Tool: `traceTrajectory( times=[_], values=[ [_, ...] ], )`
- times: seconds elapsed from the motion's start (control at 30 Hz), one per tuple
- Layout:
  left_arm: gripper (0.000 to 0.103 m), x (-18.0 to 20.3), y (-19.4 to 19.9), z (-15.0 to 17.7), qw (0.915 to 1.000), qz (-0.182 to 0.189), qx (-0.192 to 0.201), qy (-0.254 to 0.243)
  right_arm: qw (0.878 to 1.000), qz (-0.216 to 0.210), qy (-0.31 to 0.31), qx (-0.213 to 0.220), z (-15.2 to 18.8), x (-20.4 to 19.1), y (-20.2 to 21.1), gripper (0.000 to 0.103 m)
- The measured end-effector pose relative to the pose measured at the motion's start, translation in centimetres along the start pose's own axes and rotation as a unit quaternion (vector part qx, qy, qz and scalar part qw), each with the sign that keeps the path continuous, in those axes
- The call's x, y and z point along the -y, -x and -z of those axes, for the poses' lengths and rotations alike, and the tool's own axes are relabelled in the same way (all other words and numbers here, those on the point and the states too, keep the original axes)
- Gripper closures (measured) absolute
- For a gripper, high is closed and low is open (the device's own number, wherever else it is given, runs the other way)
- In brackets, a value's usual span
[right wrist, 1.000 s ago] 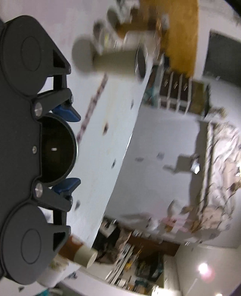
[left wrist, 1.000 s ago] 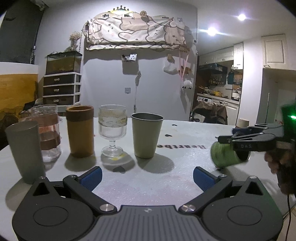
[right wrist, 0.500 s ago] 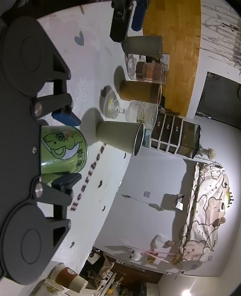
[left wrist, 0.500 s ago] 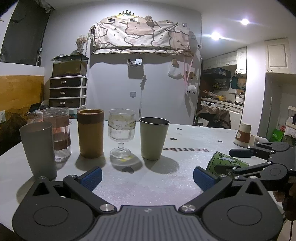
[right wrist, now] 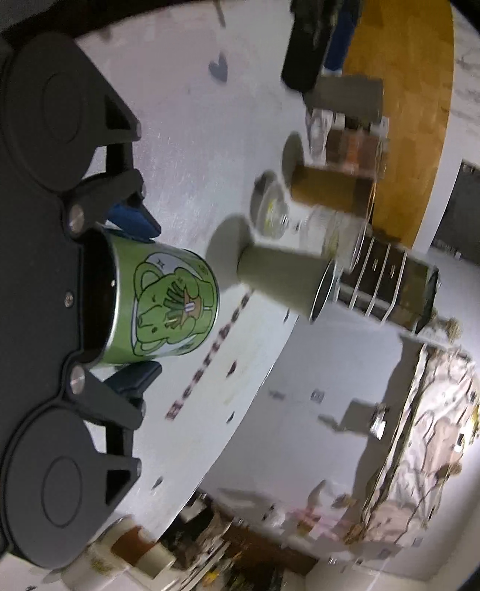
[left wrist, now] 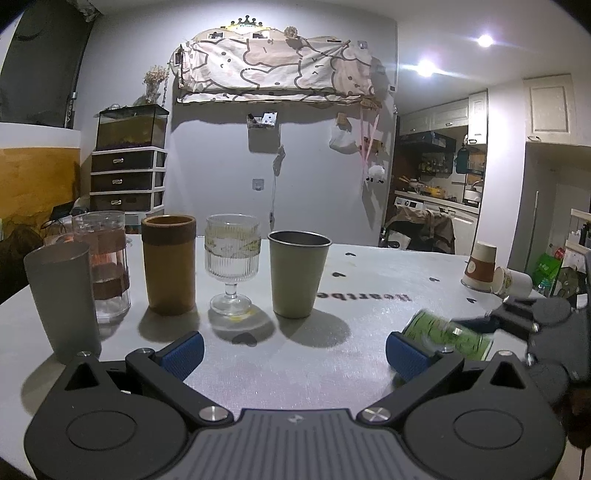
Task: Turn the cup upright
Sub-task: 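Lift the green tin with the right gripper and carry it toward the cup row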
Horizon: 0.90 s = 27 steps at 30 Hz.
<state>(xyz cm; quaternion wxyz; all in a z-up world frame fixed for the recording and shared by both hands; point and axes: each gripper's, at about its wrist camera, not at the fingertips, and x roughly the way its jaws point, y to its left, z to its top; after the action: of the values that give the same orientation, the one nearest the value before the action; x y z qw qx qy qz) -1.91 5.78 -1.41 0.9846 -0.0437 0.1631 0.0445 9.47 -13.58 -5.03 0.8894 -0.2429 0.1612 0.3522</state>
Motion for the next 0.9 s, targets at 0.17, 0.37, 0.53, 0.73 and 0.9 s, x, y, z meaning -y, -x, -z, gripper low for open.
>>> traceTrajectory(
  times=[0.17, 0.37, 0.53, 0.73, 0.9],
  values=[
    [0.0, -0.2, -1.2, -0.6, 0.9999, -0.004, -0.005, -0.009, 0.992, -0.083, 0.078, 0.047, 0.1, -3.6, 1.7, 0.029],
    [0.0, -0.8, -3.6, -1.5, 0.9994, 0.002, -0.026, -0.024, 0.974, -0.163, 0.137, 0.083, 0.0, -6.6, 4.1, 0.029],
    [0.0, -1.4, -5.5, -1.3, 0.9968, 0.034, -0.067, -0.025, 0.976, -0.144, 0.134, 0.089, 0.1, -7.0, 4.7, 0.019],
    [0.0, -1.1, -5.2, -0.3, 0.9952, 0.047, -0.079, -0.032, 0.987, -0.1, 0.093, 0.085, 0.7, -5.1, 5.4, 0.014],
    [0.0, -0.9, -4.5, 0.4, 0.9915, 0.078, -0.1, -0.03, 0.994, -0.054, 0.052, 0.074, 2.0, -3.3, 6.2, 0.013]
  ],
)
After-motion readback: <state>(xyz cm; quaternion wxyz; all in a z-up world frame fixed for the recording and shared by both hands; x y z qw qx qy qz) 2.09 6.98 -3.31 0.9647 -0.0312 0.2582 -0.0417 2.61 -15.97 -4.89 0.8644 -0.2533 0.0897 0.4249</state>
